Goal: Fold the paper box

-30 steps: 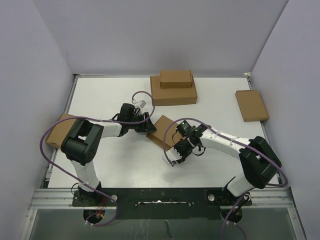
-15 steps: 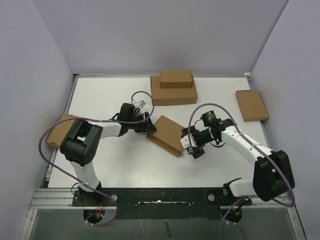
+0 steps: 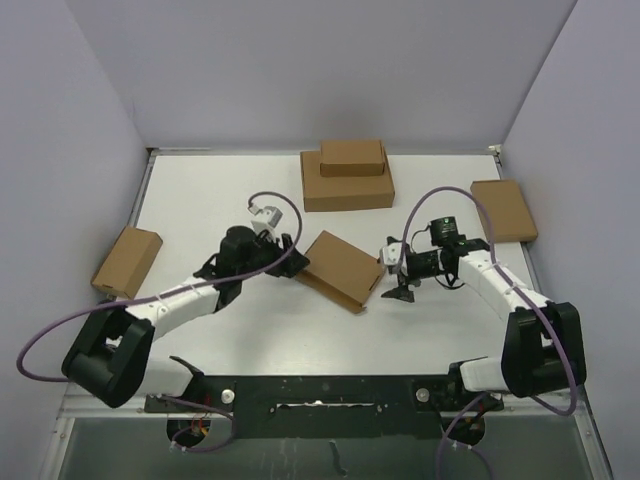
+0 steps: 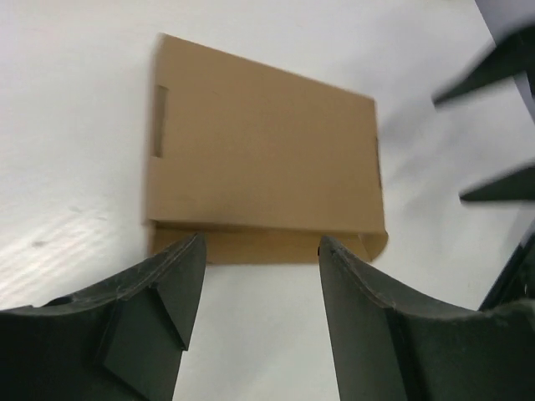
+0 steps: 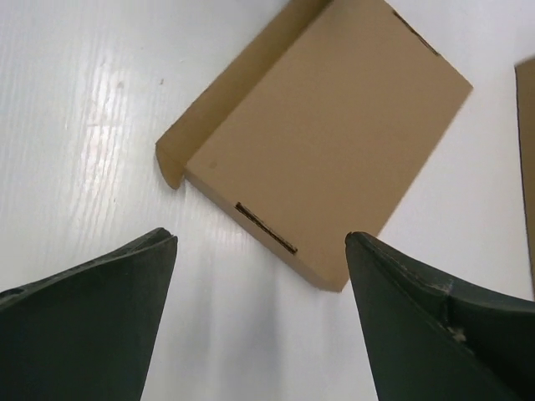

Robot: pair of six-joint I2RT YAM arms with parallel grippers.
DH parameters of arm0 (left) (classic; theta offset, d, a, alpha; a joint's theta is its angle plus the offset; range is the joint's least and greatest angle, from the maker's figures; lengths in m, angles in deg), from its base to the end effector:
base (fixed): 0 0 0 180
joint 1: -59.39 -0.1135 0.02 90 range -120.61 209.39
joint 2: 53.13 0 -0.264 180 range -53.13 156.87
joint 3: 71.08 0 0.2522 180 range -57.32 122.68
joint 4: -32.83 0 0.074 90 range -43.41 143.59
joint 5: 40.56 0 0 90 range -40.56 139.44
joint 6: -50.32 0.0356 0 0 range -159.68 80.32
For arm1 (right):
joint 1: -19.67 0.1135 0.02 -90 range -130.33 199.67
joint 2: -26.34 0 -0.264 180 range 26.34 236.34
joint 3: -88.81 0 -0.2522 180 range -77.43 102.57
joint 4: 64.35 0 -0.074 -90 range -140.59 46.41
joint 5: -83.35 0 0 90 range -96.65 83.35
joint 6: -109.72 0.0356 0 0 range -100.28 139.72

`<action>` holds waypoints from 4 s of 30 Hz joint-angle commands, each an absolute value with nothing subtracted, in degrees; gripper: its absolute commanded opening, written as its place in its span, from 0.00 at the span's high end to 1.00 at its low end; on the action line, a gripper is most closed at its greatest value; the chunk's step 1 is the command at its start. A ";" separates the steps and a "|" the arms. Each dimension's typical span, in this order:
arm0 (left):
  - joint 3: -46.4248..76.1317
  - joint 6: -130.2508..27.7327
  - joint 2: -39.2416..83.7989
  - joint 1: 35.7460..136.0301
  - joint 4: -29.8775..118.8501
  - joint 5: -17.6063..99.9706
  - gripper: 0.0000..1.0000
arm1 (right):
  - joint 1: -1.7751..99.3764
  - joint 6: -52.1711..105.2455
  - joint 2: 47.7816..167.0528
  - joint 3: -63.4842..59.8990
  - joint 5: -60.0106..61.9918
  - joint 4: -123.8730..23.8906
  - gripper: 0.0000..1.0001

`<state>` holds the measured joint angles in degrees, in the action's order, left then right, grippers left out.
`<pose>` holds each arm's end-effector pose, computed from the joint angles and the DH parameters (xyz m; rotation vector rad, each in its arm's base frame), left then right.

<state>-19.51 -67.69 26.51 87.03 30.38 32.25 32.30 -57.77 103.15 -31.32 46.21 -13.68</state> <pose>0.2542 -0.1450 0.2078 0.1940 2.1108 -0.9021 0.2254 0.0796 0.2088 -1.7429 1.4277 0.7027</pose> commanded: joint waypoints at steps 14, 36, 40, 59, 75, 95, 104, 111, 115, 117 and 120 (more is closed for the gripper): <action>-36.05 -30.53 36.34 127.65 -18.33 54.95 0.49 | 19.52 1.19 124.79 -18.41 54.25 -29.27 0.21; -26.18 -39.96 45.33 128.04 -7.76 57.02 0.56 | 19.55 6.60 136.66 -13.77 54.82 -22.97 0.56; -26.29 -40.80 45.14 127.54 -6.62 56.74 0.60 | 19.65 6.50 136.96 -14.05 55.00 -22.21 0.59; -22.60 -43.90 47.17 127.33 -0.74 60.04 0.68 | 21.15 7.84 137.49 -13.79 54.97 -21.76 0.65; -22.84 -43.63 47.82 127.28 0.30 60.99 0.68 | 21.26 8.02 137.81 -13.71 54.92 -21.67 0.65; -22.25 -44.34 49.07 127.30 0.53 61.99 0.75 | 21.54 7.86 138.25 -13.44 55.04 -21.33 0.65; -22.64 -44.60 48.60 127.20 1.12 62.87 0.80 | 21.52 7.86 138.46 -13.35 54.87 -21.15 0.65; -22.88 -45.25 48.16 126.89 1.49 63.28 0.91 | 21.55 7.83 138.56 -13.19 54.79 -21.06 0.65; -22.86 -45.47 48.17 126.80 1.72 63.39 0.94 | 21.53 7.85 138.55 -13.18 54.62 -21.06 0.65; -22.86 -45.63 48.07 126.71 1.84 63.35 0.94 | 21.52 7.84 138.64 -13.18 54.46 -20.98 0.65; -22.99 -46.06 47.92 126.47 1.85 63.16 0.95 | 21.52 7.86 138.66 -13.18 54.11 -20.97 0.65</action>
<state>-24.37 -45.02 48.10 127.02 2.71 62.74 21.26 8.02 138.52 -14.93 53.60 -21.22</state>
